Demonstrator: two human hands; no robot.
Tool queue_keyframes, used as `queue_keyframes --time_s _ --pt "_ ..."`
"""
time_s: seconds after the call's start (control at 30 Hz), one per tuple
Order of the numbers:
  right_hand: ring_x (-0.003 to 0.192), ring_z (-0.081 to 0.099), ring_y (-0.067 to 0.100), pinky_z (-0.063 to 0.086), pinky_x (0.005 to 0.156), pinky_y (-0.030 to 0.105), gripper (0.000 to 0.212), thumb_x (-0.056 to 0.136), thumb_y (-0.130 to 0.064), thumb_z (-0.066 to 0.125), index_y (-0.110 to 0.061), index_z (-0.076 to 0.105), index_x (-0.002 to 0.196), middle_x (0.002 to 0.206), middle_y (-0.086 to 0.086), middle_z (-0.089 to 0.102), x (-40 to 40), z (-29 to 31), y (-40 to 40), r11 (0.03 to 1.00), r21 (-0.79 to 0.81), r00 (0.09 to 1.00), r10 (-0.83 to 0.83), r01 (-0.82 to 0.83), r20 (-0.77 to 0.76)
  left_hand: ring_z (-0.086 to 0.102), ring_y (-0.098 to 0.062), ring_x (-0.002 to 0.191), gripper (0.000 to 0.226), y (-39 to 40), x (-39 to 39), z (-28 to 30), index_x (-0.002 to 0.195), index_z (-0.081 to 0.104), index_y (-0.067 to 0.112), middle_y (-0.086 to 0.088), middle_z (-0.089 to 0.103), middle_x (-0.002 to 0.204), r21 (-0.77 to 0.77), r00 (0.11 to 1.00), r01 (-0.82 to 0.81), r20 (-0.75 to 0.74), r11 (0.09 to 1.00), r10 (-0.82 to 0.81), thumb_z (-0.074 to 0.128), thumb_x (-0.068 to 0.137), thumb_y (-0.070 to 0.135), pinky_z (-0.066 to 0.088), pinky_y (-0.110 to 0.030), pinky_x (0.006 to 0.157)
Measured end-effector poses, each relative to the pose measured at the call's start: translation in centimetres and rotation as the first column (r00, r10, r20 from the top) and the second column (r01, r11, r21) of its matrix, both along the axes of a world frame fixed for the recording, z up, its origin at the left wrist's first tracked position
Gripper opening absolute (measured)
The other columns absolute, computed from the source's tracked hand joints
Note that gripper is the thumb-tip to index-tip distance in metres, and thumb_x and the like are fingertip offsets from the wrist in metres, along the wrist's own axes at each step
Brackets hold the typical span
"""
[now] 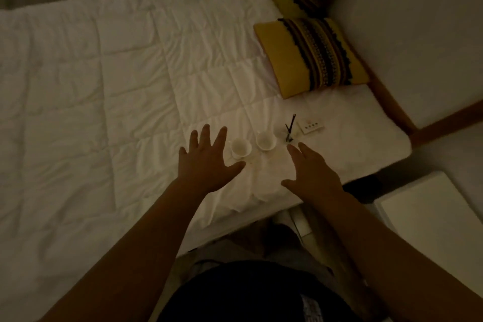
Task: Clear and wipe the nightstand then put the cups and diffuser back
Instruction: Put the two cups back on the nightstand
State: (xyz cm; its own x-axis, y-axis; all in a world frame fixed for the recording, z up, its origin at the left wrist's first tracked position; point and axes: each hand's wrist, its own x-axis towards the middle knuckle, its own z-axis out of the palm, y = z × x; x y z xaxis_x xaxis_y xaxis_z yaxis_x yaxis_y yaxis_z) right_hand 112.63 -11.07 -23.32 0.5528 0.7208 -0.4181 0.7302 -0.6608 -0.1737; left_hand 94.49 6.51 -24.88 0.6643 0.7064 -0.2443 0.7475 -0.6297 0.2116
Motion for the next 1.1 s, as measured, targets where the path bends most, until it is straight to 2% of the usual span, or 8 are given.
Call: queue_keyframes --time_s 0.33,0.57,0.7,0.9,1.0,1.1 --pt "0.144 0.015 0.030 0.033 0.107 0.048 0.096 0.079 -0.052 0.068 -0.029 0.009 0.151 0.160 0.005 0.010 11.0 -7.3 5.0 0.947 -0.090 0.949 0.299 -0.309 -0.102 0.003 -0.034 0.147 0.103 -2.6 7.8 -5.1 0.147 -0.006 0.037 -0.006 -0.003 0.162 -0.085 0.975 -0.187 -0.137 0.979 0.174 0.032 0.066 0.087 0.021 -0.061 0.110" --pt "0.135 0.029 0.033 0.043 0.096 0.048 0.092 0.077 -0.048 0.072 -0.026 0.018 0.148 0.153 0.009 0.022 14.2 -14.2 9.7 0.902 -0.086 0.903 0.410 -0.422 -0.131 0.006 -0.037 0.146 0.101 -1.7 13.8 -11.3 0.147 0.002 0.034 -0.009 0.000 0.161 -0.163 0.962 -0.234 -0.180 0.959 0.204 0.049 0.071 0.079 0.026 -0.061 0.109" --pt "0.142 0.018 0.037 0.038 0.102 0.049 0.094 0.080 -0.045 0.071 -0.028 0.011 0.150 0.158 0.011 0.010 14.4 -19.2 12.1 0.874 -0.118 0.880 0.459 -0.472 -0.126 0.005 -0.039 0.145 0.099 -0.4 16.0 -16.4 0.148 0.004 0.033 -0.012 -0.002 0.161 -0.196 0.953 -0.238 -0.237 0.951 0.190 0.058 0.074 0.070 0.028 -0.060 0.108" --pt "0.144 0.001 0.043 0.032 0.106 0.055 0.096 0.082 -0.031 0.071 -0.036 0.002 0.149 0.160 0.008 -0.006 14.3 -26.2 15.4 0.847 -0.197 0.869 0.485 -0.494 -0.095 0.001 -0.042 0.145 0.103 2.3 17.6 -24.7 0.149 -0.003 0.035 -0.013 -0.014 0.158 -0.230 0.900 -0.412 -0.255 0.882 0.354 0.068 0.077 0.055 0.028 -0.060 0.108" --pt "0.139 0.014 0.043 0.040 0.098 0.055 0.090 0.081 -0.023 0.069 -0.036 0.010 0.148 0.157 0.009 0.005 14.1 -28.2 16.3 0.854 -0.210 0.880 0.468 -0.475 -0.088 0.017 -0.040 0.140 0.098 3.3 18.4 -26.7 0.146 0.005 0.039 -0.007 -0.006 0.158 -0.270 0.886 -0.455 -0.237 0.849 0.399 0.071 0.075 0.054 0.038 -0.058 0.098" --pt "0.121 0.037 0.038 0.044 0.075 0.042 0.079 0.080 -0.014 0.068 -0.033 0.026 0.144 0.146 0.010 0.027 14.1 -29.5 16.8 0.866 -0.193 0.887 0.453 -0.461 -0.085 0.038 -0.037 0.125 0.084 4.2 19.0 -27.7 0.140 0.025 0.032 -0.008 0.018 0.150 -0.257 0.885 -0.453 -0.243 0.854 0.396 0.075 0.074 0.048 0.046 -0.051 0.084"
